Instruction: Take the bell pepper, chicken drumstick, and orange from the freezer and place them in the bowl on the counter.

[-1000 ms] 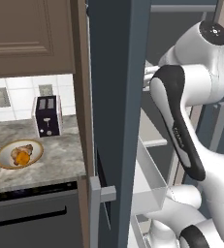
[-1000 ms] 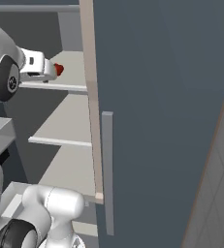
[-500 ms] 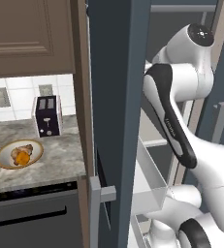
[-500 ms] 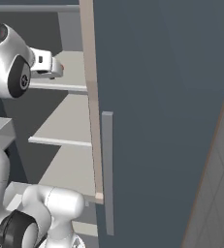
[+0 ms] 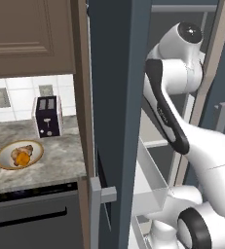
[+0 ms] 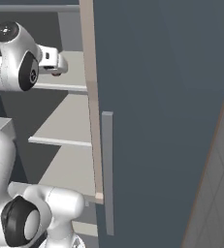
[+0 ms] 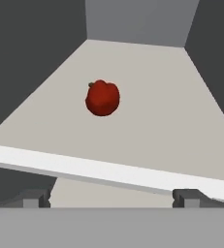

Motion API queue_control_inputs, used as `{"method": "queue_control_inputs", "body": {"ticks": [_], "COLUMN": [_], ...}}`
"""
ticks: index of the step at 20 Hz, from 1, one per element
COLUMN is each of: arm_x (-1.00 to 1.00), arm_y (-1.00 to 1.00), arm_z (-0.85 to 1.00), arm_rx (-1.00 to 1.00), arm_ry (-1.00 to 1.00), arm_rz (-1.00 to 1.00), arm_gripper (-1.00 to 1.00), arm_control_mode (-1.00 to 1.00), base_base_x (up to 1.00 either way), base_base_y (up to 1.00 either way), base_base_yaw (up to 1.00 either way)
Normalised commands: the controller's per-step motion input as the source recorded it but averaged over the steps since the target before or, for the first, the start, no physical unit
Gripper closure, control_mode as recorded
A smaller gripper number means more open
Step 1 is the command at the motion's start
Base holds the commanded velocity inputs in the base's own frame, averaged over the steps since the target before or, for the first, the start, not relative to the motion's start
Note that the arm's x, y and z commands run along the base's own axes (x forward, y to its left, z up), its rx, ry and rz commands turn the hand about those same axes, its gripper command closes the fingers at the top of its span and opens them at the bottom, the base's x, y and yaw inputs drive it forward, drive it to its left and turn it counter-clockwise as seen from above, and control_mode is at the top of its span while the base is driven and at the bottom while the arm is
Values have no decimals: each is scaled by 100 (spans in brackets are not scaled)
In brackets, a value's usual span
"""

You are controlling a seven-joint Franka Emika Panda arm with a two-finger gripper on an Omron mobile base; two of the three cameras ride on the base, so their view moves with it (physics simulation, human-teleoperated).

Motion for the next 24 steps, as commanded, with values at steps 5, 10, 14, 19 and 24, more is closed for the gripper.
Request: {"method": "queue_control_inputs", "body": {"ticks": [5,10,14,19,24], "arm_x": [37,18,14,23,13], "arm_y": [17,22,19,2,0], "arm_z": [0,0,0,-1,-19], "arm_rx": [0,0,0,0,0], "arm_ry": [3,4,3,0,0], "arm_rz": [0,3,3,0,0], "arm_gripper": [-100,-100,-100,-100,-100], "arm_control_mode": [-100,-100,-100,-100,-100], "base_base_x": [0,0,0,0,0], "base_base_y": [0,0,0,0,0], "base_base_yaw": [0,0,0,0,0]}}
